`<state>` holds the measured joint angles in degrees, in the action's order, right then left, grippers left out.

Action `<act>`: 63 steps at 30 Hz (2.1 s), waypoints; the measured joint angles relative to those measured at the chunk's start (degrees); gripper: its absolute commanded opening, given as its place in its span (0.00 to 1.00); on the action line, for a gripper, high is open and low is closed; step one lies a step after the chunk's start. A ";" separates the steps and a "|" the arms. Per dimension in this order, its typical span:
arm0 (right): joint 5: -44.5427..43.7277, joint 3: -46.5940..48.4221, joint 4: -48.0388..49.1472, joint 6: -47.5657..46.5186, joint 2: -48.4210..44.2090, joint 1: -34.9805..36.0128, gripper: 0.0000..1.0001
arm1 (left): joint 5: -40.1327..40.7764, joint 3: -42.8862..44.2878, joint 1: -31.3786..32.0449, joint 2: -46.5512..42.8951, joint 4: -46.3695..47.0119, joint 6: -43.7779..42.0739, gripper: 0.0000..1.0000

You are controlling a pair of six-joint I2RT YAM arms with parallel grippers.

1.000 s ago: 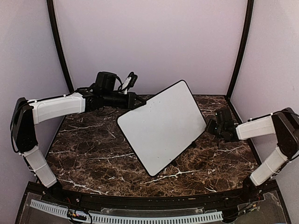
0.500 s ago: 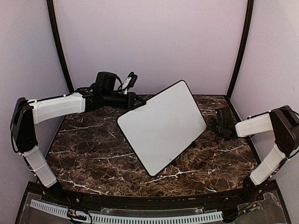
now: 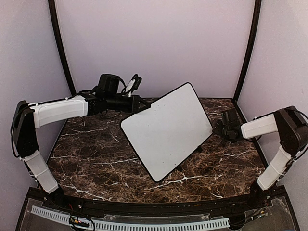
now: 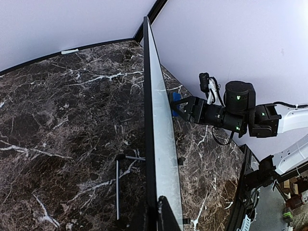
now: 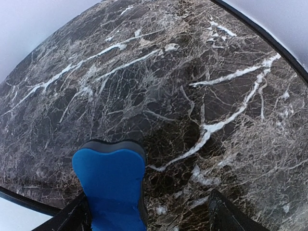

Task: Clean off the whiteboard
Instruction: Place the whiteboard eraser at the center of the board, then move the whiteboard to the center of the board.

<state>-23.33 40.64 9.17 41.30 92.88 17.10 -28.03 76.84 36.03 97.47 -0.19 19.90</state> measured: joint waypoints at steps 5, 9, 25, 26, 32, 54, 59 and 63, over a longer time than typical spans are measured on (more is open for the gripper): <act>1.84 0.04 0.13 -0.04 0.90 0.02 0.79 | 0.00 0.00 0.00 0.00 -0.02 0.00 0.00; 2.89 0.09 0.35 -0.52 0.85 0.17 0.79 | 0.02 0.00 0.00 0.00 -0.02 0.00 0.00; 10.51 2.10 1.86 -3.17 -3.28 5.16 0.79 | 0.35 0.00 0.00 -0.02 -0.26 0.24 0.00; 10.88 2.10 1.84 -3.26 -3.52 5.25 0.79 | 0.33 0.00 0.00 -0.02 -0.26 0.24 0.00; 10.58 2.05 1.42 -3.56 -5.64 5.35 0.79 | 0.15 0.00 0.00 -0.02 -0.13 0.20 0.00; 14.23 -4.59 -1.27 -18.27 -13.79 14.32 0.65 | 0.20 0.00 0.00 -0.07 -0.17 -0.24 0.04; 13.35 -5.60 -3.02 -18.08 -13.94 17.09 0.63 | 0.24 0.00 0.00 -0.07 -0.20 -0.33 0.07; 12.50 -5.75 -4.09 -16.94 -13.42 19.43 0.63 | 0.55 0.00 0.00 -0.07 -0.35 -1.25 0.10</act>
<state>-10.83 34.89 5.08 24.36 79.46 36.53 -27.49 76.84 36.03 97.41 -0.54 18.65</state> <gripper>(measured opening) 0.628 0.087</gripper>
